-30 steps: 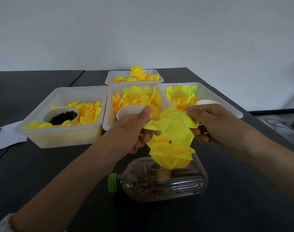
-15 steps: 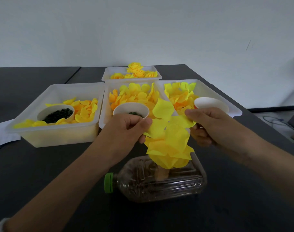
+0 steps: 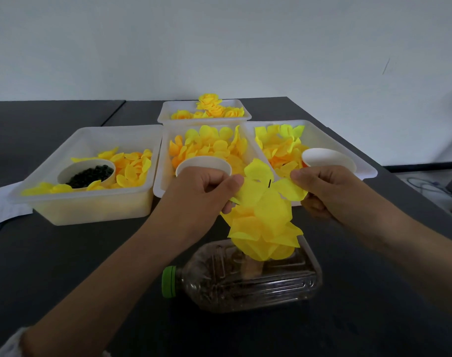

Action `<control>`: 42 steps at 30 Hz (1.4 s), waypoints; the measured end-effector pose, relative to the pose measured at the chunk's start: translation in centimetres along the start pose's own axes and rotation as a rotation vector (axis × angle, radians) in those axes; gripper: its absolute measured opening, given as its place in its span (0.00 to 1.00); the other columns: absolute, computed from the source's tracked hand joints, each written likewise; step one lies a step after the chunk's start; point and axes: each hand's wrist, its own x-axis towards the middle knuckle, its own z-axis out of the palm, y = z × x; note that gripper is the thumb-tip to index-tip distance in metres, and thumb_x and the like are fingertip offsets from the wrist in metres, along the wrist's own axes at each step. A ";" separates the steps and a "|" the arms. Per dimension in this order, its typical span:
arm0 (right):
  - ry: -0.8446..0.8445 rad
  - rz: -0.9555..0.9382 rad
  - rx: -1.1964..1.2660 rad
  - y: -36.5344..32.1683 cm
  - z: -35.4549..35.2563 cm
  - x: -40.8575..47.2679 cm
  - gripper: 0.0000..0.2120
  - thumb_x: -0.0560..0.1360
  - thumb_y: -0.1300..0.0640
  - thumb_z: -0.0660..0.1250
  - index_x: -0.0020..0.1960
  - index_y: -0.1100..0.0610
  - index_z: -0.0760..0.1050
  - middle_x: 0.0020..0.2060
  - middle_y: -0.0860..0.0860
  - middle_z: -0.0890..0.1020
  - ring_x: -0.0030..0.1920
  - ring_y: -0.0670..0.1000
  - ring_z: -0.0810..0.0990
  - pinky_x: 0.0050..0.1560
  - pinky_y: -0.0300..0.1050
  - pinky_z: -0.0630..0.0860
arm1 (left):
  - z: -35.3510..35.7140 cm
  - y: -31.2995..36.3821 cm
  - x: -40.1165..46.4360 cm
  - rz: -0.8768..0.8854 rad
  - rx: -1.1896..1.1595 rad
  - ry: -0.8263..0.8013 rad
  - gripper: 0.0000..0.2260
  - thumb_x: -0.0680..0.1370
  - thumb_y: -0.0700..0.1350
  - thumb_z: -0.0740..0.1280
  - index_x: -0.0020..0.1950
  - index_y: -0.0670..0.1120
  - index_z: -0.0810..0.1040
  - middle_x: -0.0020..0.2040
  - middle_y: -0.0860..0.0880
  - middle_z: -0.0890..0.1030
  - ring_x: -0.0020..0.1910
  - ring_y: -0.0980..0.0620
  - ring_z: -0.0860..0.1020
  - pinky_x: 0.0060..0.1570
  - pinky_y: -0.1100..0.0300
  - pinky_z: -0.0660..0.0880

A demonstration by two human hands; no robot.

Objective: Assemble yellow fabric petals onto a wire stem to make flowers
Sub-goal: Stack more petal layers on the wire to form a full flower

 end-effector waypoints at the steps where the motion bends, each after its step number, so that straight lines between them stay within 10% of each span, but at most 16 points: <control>1: -0.005 0.001 -0.016 0.2 0.0 0.0 0.18 0.80 0.52 0.60 0.36 0.61 0.69 0.22 0.48 0.63 0.24 0.47 0.59 0.24 0.35 0.59 | 0.0 -0.1 0.0 -0.011 0.006 -0.005 0.20 0.80 0.49 0.63 0.29 0.44 0.73 0.21 0.57 0.71 0.23 0.65 0.72 0.41 0.66 0.74; 7: -0.029 -0.001 -0.074 0.9 0.0 -0.2 0.18 0.80 0.52 0.61 0.36 0.63 0.74 0.21 0.45 0.65 0.23 0.44 0.60 0.24 0.33 0.60 | -0.2 -0.5 -0.7 -0.038 0.151 -0.015 0.20 0.79 0.54 0.64 0.28 0.50 0.74 0.21 0.58 0.71 0.23 0.62 0.70 0.29 0.73 0.65; 42: 0.289 -0.270 -0.915 3.1 2.6 -2.8 0.15 0.78 0.43 0.52 0.36 0.48 0.63 0.32 0.46 0.72 0.35 0.51 0.73 0.34 0.44 0.66 | 1.9 -2.7 -2.7 -0.018 0.724 0.043 0.21 0.73 0.67 0.52 0.34 0.54 0.72 0.30 0.56 0.74 0.31 0.60 0.72 0.29 0.63 0.62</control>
